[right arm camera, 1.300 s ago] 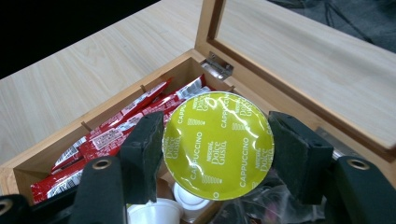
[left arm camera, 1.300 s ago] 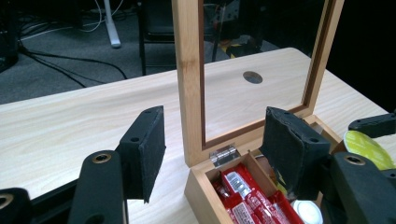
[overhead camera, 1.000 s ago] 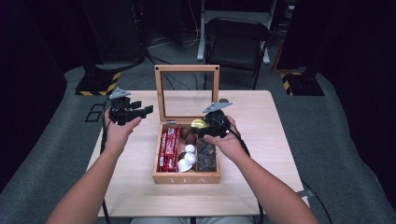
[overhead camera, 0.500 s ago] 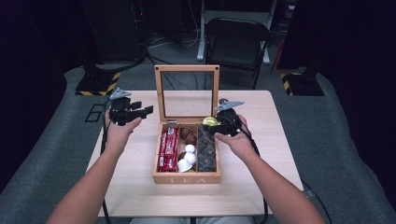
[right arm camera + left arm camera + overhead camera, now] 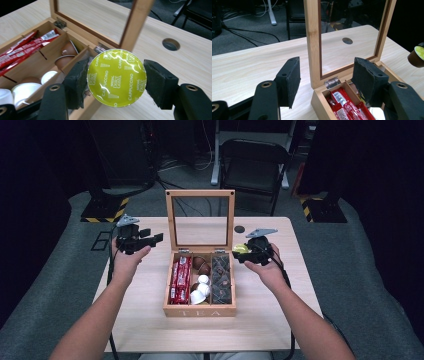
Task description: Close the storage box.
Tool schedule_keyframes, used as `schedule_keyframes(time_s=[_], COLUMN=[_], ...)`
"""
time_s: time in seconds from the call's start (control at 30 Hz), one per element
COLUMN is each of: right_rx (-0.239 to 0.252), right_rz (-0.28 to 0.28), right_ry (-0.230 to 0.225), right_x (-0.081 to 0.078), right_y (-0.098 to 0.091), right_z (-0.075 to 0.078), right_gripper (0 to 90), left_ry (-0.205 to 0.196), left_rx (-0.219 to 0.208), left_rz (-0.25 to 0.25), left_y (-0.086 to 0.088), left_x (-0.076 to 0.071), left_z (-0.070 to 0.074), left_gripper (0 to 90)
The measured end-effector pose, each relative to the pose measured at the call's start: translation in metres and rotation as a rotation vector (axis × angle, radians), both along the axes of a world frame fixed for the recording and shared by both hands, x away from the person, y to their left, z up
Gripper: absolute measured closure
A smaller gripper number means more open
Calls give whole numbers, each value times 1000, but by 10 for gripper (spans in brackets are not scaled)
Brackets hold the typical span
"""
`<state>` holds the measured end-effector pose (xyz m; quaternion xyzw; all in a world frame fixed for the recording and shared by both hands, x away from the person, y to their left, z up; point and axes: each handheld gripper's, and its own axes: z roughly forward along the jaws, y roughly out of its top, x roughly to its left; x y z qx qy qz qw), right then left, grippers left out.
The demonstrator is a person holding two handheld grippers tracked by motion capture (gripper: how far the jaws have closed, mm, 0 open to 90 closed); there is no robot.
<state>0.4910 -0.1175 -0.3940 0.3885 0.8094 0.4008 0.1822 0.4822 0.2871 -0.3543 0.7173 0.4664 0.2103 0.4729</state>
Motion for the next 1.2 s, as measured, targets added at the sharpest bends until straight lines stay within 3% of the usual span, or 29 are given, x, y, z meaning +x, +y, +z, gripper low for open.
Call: schedule_keyframes(time_s=[0.23,0.87,1.2], right_rx=[-18,-9,-18], right_rz=[-44,-153,-197], right_ry=[-5,-9,2], right_x=[0,-1,-2], right_y=[-20,-62,-81], right_z=[-3,-4,-16], right_gripper=[376,376,376], left_ry=[-1,-7,-2], left_rx=[3,3,-3], left_rz=[0,1,6], left_y=[-1,0,1], left_x=[0,-2,-2], left_z=[0,1,0], left_gripper=[392,392,391])
